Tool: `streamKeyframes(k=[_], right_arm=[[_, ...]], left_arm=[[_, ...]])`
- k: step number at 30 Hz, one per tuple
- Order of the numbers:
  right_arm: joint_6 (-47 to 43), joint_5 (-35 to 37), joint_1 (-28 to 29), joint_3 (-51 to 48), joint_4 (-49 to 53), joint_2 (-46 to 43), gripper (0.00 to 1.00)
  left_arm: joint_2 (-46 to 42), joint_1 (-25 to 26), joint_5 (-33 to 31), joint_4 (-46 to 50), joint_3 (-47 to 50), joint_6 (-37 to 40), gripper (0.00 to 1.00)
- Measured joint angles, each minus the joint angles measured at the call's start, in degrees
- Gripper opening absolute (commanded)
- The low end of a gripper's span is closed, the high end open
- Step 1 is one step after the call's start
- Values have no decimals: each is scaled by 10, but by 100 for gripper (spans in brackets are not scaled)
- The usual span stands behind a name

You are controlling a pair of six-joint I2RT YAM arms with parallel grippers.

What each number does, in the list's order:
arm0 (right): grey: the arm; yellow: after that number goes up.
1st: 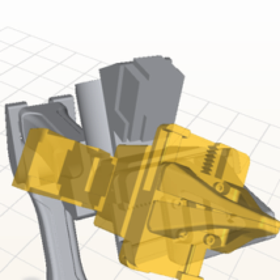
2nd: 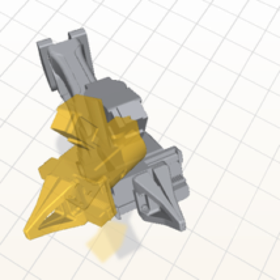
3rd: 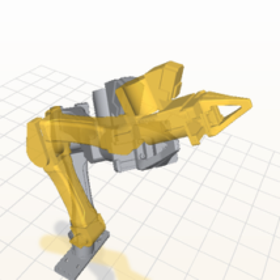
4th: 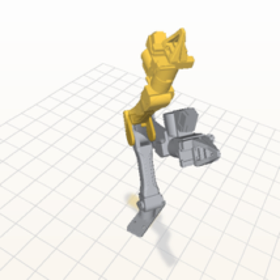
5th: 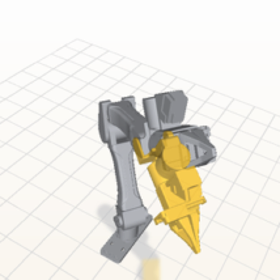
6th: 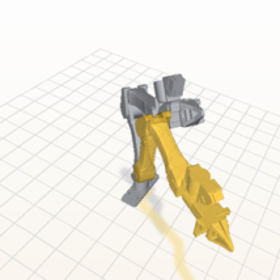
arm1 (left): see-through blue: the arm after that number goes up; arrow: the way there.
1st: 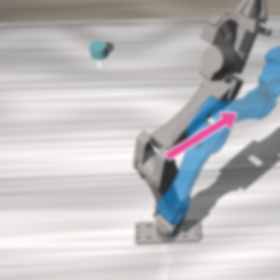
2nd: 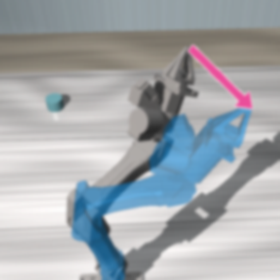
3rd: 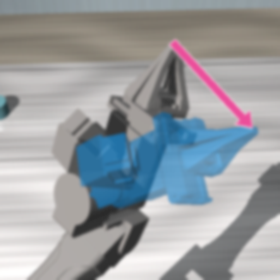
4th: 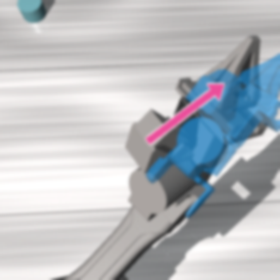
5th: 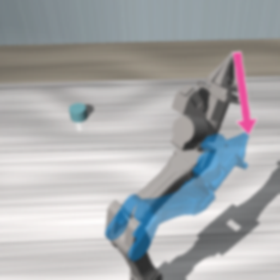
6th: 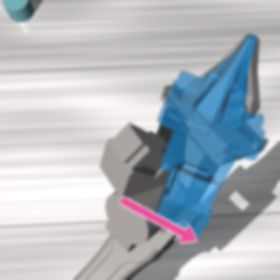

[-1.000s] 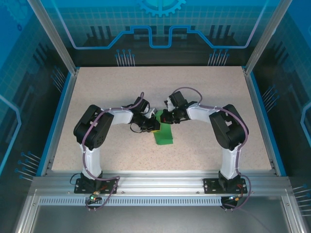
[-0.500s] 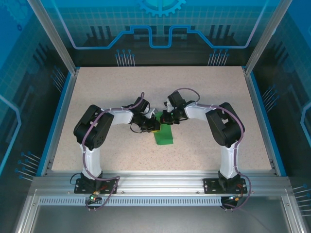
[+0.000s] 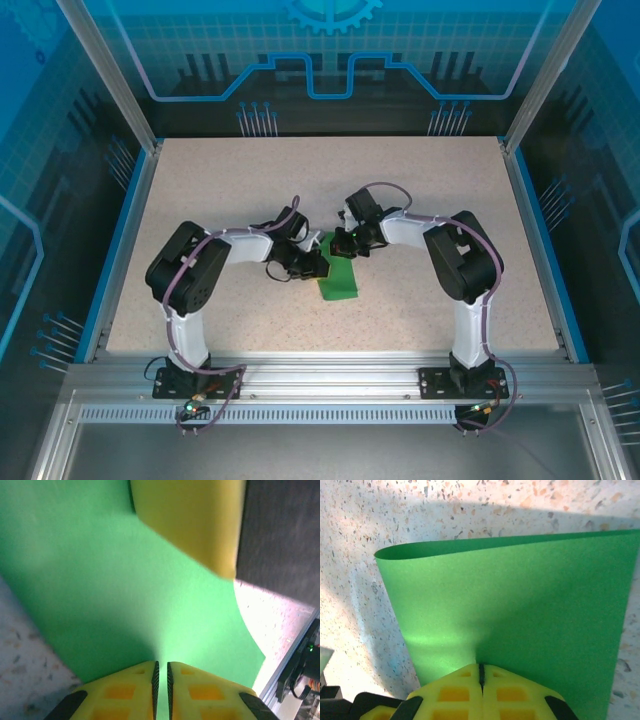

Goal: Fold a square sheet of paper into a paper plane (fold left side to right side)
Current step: First fold the square sheet of paper in half at the center of the table.

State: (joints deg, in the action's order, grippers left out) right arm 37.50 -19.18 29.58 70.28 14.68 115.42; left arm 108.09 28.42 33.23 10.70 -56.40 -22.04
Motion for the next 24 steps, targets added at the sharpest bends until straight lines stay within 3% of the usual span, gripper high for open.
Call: streamKeyframes(k=[24], right_arm=[[0,-5,0,0,5,0,0]], left_arm=[[-45,57,-9,42,46,15,16]])
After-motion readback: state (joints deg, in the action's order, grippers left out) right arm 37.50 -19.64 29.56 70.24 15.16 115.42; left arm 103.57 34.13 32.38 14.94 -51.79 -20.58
